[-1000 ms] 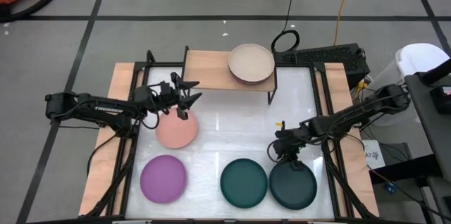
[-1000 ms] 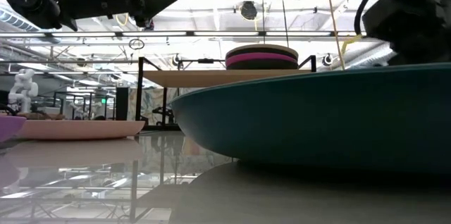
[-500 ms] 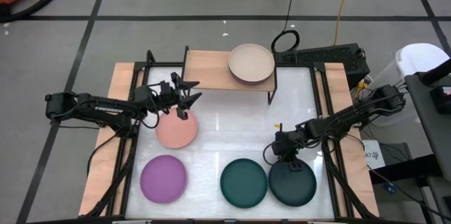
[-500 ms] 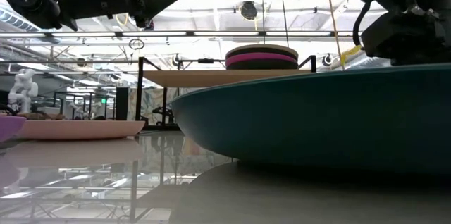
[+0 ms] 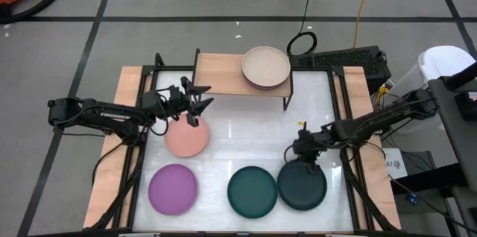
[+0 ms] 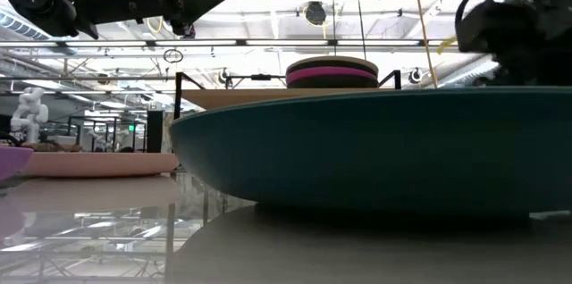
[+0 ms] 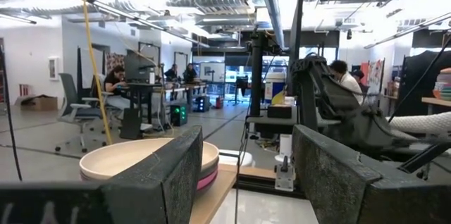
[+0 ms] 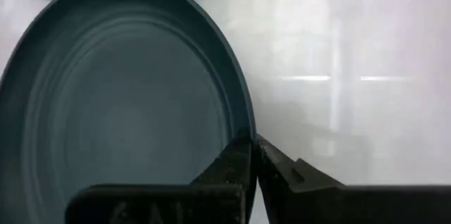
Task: Place and stack plates onto a shelf
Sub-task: Put the black plate on the shelf, then stack the light orange plate on top of the black plate on the shelf
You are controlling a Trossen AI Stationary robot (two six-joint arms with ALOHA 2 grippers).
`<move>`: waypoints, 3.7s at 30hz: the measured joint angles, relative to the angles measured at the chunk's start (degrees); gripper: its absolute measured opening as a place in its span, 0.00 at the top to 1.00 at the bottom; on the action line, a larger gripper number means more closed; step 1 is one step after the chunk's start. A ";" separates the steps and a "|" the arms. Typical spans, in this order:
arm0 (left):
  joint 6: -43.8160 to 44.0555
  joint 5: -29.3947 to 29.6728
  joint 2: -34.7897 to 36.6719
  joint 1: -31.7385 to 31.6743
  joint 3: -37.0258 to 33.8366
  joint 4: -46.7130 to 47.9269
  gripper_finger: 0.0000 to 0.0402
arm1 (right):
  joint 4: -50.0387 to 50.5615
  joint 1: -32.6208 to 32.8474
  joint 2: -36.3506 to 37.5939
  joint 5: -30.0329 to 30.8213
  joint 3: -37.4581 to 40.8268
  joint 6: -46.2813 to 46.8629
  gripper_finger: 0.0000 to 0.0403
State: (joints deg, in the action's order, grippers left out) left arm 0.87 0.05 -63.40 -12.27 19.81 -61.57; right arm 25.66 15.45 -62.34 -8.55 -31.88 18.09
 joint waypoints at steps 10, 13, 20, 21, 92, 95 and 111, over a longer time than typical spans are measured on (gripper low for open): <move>0.83 0.00 0.00 -0.02 0.00 -0.61 0.44 | 8.21 -3.50 15.58 13.64 -5.97 -2.31 1.00; 0.88 0.00 -0.02 -0.02 0.00 -2.14 0.44 | 2.61 -4.72 18.56 18.09 -7.89 -7.22 1.00; 0.95 0.00 -0.02 -0.01 0.02 -2.84 0.44 | -31.03 -9.89 20.00 22.09 -8.31 -24.72 1.00; 0.95 0.00 -0.02 -0.01 0.01 -3.14 0.44 | -36.43 -10.89 19.34 22.00 -8.35 -26.41 1.00; 2.66 0.00 14.56 -2.23 9.77 24.43 0.44 | -51.76 -47.61 -44.81 4.12 -45.04 -24.18 0.92; 2.69 0.00 14.56 -2.23 9.77 23.87 0.44 | -51.79 -47.70 -44.81 5.64 -45.04 -24.16 0.91; 3.78 2.70 14.54 -2.24 9.77 23.97 0.44 | -49.81 -44.10 -31.55 1.26 -44.39 -28.15 0.89</move>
State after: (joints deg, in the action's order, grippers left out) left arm 4.65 2.75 -48.85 -14.52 29.58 -37.60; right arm -24.16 -28.65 -93.90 -7.28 -76.27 -10.06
